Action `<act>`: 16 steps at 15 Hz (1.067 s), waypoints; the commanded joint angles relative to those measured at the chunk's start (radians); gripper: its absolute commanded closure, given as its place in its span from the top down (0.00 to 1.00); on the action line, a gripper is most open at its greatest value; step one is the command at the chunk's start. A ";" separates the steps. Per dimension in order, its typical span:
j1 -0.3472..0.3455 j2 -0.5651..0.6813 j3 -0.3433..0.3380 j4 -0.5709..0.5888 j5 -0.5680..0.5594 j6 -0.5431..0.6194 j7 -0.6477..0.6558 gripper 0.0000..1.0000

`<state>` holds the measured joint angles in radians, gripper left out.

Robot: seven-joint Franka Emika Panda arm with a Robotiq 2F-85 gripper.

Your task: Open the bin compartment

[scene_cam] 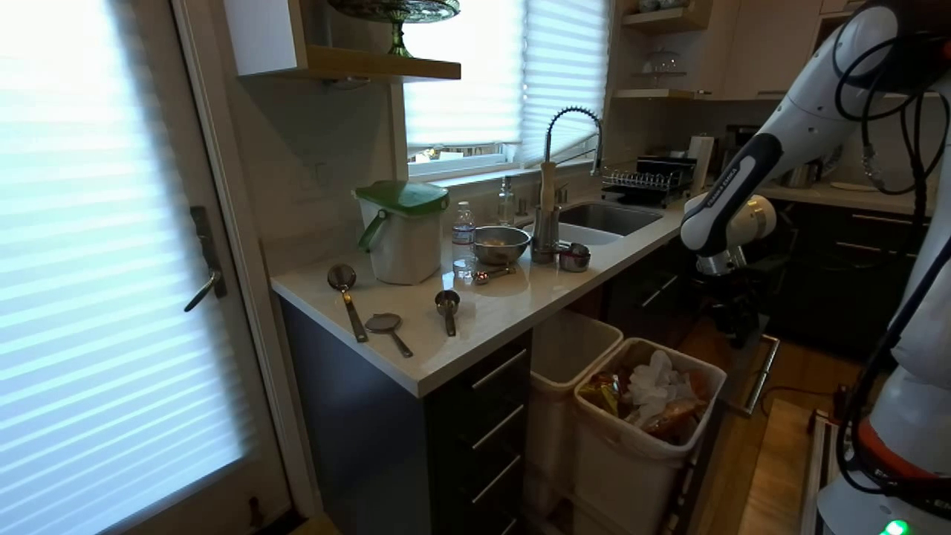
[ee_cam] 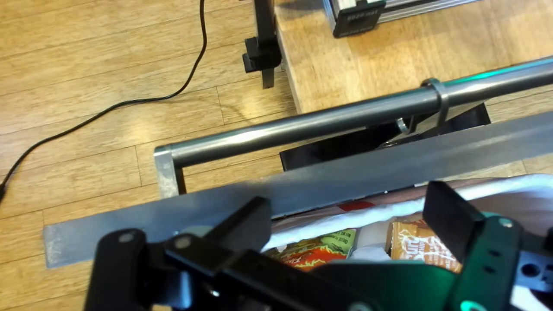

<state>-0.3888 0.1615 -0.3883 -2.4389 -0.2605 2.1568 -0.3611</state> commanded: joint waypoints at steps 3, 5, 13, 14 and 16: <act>-0.021 0.016 -0.011 -0.012 -0.033 -0.019 -0.005 1.00; -0.020 0.013 -0.012 -0.014 -0.036 -0.017 -0.001 1.00; 0.005 -0.176 0.029 -0.039 0.086 0.173 -0.017 1.00; 0.012 -0.208 0.037 -0.047 0.121 0.185 -0.027 1.00; 0.033 -0.269 0.050 -0.060 0.193 0.197 -0.050 1.00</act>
<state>-0.3778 0.0053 -0.3509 -2.4421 -0.1578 2.3213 -0.3714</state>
